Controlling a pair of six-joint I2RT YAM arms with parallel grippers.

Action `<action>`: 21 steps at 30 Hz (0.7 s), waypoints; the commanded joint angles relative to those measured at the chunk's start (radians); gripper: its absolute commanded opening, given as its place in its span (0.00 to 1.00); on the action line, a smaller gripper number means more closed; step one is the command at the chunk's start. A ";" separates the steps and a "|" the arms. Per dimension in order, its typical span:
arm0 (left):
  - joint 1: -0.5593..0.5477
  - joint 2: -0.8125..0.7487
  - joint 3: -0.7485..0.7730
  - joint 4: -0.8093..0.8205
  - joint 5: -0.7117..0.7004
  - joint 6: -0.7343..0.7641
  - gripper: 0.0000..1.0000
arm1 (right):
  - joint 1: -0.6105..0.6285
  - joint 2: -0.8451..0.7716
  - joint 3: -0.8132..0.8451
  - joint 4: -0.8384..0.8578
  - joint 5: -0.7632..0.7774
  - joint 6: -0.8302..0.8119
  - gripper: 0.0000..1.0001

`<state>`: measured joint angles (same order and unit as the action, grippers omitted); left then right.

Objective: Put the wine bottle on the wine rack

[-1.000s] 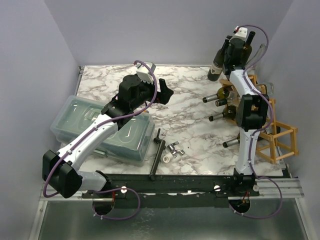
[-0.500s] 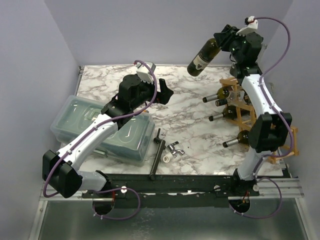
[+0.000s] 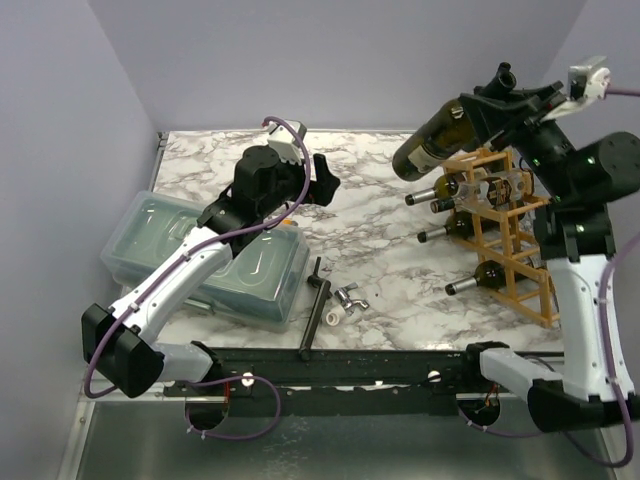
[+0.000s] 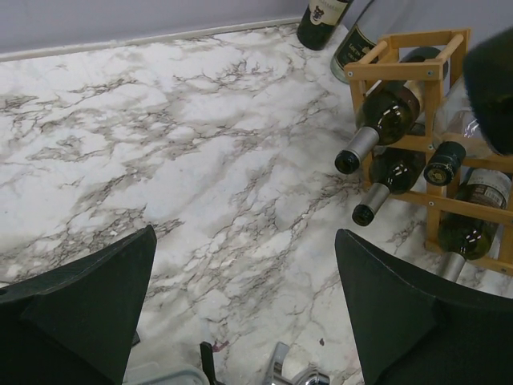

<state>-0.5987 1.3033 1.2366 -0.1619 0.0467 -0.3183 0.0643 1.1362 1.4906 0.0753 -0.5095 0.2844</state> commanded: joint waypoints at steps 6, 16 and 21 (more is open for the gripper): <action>0.005 -0.029 0.033 -0.027 -0.039 0.015 0.94 | 0.000 -0.292 -0.091 -0.293 -0.224 -0.358 0.00; -0.029 -0.019 0.032 -0.032 -0.090 0.038 0.94 | 0.056 -0.458 -0.101 -0.754 -0.218 -0.791 0.00; -0.047 -0.019 0.030 -0.037 -0.118 0.055 0.94 | 0.096 -0.492 -0.089 -0.962 -0.133 -0.947 0.00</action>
<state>-0.6312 1.2957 1.2385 -0.1764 -0.0231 -0.2893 0.1310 0.6754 1.3735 -0.7490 -0.7097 -0.4583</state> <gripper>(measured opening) 0.943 0.344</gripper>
